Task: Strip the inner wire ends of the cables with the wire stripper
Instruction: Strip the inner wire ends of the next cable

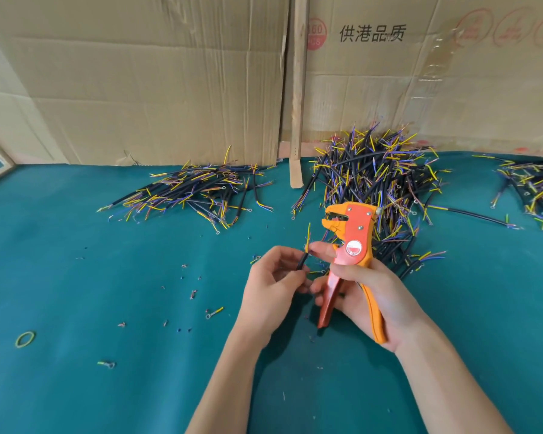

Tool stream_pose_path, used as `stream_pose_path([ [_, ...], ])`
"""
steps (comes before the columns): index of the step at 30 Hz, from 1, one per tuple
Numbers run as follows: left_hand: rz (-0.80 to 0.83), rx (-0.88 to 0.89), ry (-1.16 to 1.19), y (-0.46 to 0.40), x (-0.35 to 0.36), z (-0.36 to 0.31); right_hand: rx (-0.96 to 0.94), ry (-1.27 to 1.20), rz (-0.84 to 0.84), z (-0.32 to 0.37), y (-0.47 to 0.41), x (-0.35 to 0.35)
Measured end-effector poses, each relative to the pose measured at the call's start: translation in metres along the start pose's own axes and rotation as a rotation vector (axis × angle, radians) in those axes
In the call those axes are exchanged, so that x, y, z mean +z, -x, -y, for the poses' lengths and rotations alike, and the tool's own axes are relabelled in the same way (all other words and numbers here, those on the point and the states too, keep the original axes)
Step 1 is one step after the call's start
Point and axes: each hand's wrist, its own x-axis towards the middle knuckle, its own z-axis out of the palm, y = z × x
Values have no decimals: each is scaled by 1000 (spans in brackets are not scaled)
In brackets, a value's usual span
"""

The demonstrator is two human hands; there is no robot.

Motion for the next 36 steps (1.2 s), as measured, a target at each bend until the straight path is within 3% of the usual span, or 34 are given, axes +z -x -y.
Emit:
stream_pose_path([
  [5,-147,65,-102,-5,3,2,25,46,79,-4,0,5],
  [10,-253,27,81,-7,-1,2,107,44,4,-1,1,0],
  [15,-216,44,122,-6,-5,4,232,121,53,1,4,0],
  [29,-174,59,74,-6,-6,8,242,183,152,5,7,2],
  [36,-177,53,85,-6,-5,7,259,174,35,5,5,5],
])
